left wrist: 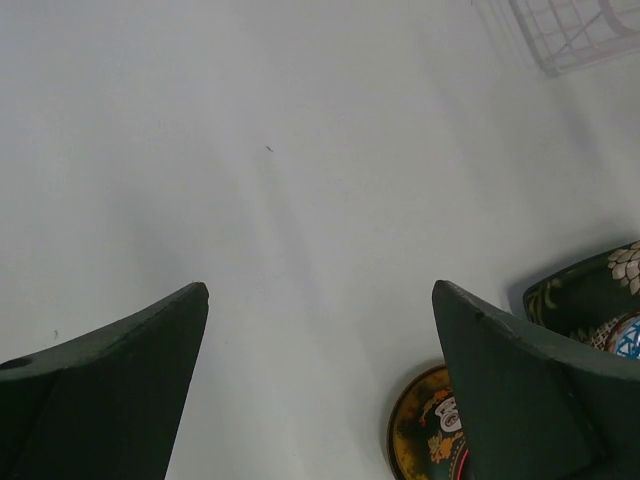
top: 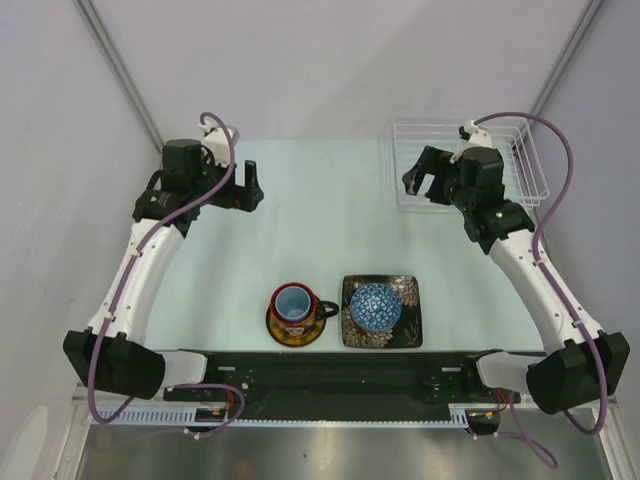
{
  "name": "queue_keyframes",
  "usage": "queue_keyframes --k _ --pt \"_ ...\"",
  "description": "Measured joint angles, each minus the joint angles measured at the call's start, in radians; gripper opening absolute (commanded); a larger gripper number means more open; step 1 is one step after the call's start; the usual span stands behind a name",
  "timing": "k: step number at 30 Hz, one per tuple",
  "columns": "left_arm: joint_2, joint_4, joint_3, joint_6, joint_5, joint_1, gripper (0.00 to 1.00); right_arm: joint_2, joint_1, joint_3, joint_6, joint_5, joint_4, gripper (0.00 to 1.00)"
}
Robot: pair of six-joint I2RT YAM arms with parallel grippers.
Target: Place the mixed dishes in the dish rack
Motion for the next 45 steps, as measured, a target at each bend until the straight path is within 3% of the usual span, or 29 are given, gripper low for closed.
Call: queue_keyframes --k 4,7,14,20,23,27,29,32,33,35,45 --pt "0.029 0.048 -0.013 -0.014 -0.006 -0.034 1.0 0.055 0.011 0.04 -0.041 0.016 0.035 0.98" --pt "0.048 0.075 -0.018 -0.036 -0.005 -0.052 1.0 0.233 0.057 0.204 -0.125 0.121 0.037 0.65" --pt "0.023 0.112 -0.056 -0.044 -0.004 -0.054 1.0 0.665 0.105 0.536 -0.233 0.297 0.008 0.72" --pt "0.019 0.111 -0.056 -0.043 0.005 -0.053 1.0 0.875 0.1 0.671 -0.294 0.418 -0.024 0.7" --pt "0.019 0.111 -0.056 -0.043 0.022 -0.052 1.0 0.918 0.096 0.681 -0.314 0.451 -0.025 0.63" --pt "0.019 0.111 -0.056 -0.043 0.049 -0.051 1.0 0.958 0.094 0.685 -0.321 0.474 -0.024 0.39" --pt "0.02 0.111 -0.056 -0.044 0.056 -0.051 1.0 0.973 0.095 0.685 -0.321 0.476 -0.026 0.36" --pt "0.02 0.111 -0.056 -0.044 0.06 -0.051 1.0 0.979 0.102 0.666 -0.315 0.478 -0.024 0.22" --pt "0.02 0.111 -0.056 -0.044 0.061 -0.051 0.99 0.979 0.106 0.657 -0.314 0.48 -0.023 0.12" --pt "0.02 0.111 -0.056 -0.044 0.063 -0.051 0.99 0.979 0.12 0.637 -0.315 0.485 -0.015 0.01" --pt "0.018 0.111 -0.056 -0.044 0.066 -0.05 1.0 0.942 0.258 0.584 -0.25 0.531 -0.028 0.0"
